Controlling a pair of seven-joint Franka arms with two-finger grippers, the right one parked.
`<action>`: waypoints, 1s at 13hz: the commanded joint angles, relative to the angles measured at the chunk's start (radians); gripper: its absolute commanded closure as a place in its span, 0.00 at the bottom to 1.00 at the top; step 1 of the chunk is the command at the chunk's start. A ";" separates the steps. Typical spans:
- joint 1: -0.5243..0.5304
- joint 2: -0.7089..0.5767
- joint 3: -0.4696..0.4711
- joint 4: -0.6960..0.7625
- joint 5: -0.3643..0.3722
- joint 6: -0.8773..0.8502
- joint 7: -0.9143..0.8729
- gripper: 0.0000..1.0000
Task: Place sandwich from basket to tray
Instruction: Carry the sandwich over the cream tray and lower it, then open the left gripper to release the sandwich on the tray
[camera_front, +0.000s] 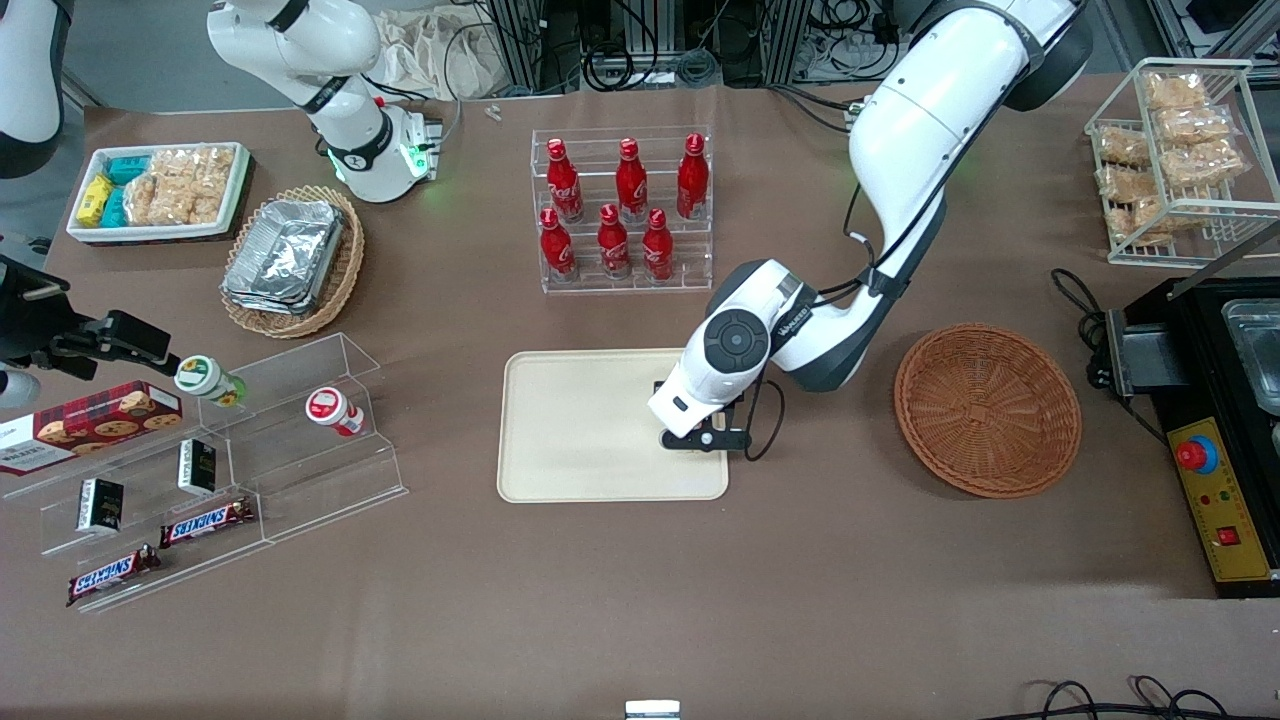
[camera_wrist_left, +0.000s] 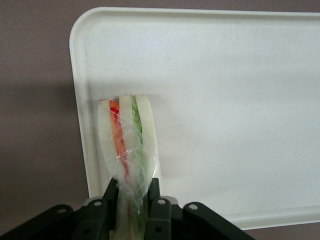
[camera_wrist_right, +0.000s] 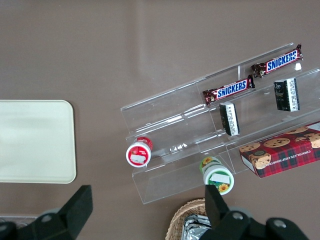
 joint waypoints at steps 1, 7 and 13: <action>-0.004 -0.005 0.006 0.032 0.010 -0.011 -0.036 0.00; 0.126 -0.253 0.006 0.014 0.003 -0.373 0.017 0.00; 0.396 -0.458 0.010 0.022 0.019 -0.600 0.349 0.00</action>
